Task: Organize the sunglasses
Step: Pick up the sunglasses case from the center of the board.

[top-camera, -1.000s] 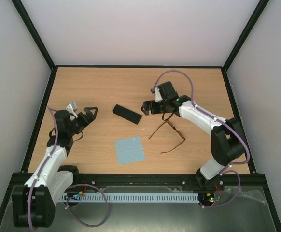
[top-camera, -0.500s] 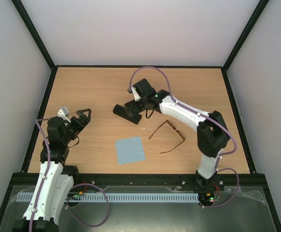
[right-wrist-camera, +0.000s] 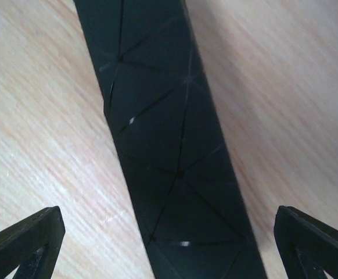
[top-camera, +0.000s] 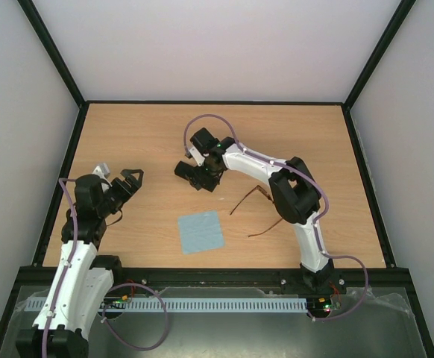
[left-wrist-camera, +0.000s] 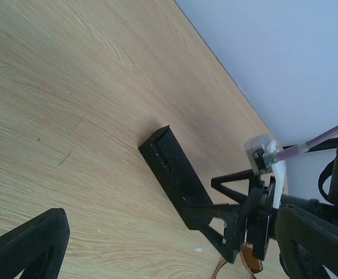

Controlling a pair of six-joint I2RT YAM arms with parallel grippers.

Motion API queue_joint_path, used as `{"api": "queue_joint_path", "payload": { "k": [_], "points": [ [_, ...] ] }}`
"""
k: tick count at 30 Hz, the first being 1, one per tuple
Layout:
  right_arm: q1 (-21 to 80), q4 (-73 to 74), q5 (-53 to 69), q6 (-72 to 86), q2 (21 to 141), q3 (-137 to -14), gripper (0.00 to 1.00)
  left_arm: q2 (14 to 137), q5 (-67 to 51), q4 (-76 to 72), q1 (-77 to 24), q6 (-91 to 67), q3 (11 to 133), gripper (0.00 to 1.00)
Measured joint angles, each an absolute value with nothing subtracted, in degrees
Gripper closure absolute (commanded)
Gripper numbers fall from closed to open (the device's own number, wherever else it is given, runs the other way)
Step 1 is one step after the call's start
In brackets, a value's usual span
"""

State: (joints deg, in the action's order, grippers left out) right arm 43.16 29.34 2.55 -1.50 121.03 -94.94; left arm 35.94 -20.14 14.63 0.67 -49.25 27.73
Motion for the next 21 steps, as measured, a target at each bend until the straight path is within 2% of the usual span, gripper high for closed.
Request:
{"api": "queue_joint_path", "payload": {
  "k": [9, 13, 21],
  "points": [
    [43.2, 30.0, 0.8, -2.6, 127.5, -102.2, 0.01, 37.3, -21.0, 14.7, 0.7, -48.4, 27.7, 0.00],
    [43.3, 30.6, 0.3, -2.6, 129.4, -102.4, 0.10, 37.9, -21.0, 14.6, 0.7, -48.2, 27.7, 0.01],
    [43.5, 31.2, -0.6, -2.0, 129.9, -102.1, 0.37, 38.5, -21.0, 14.6, 0.2, -48.2, 27.7, 0.00]
  ]
}}
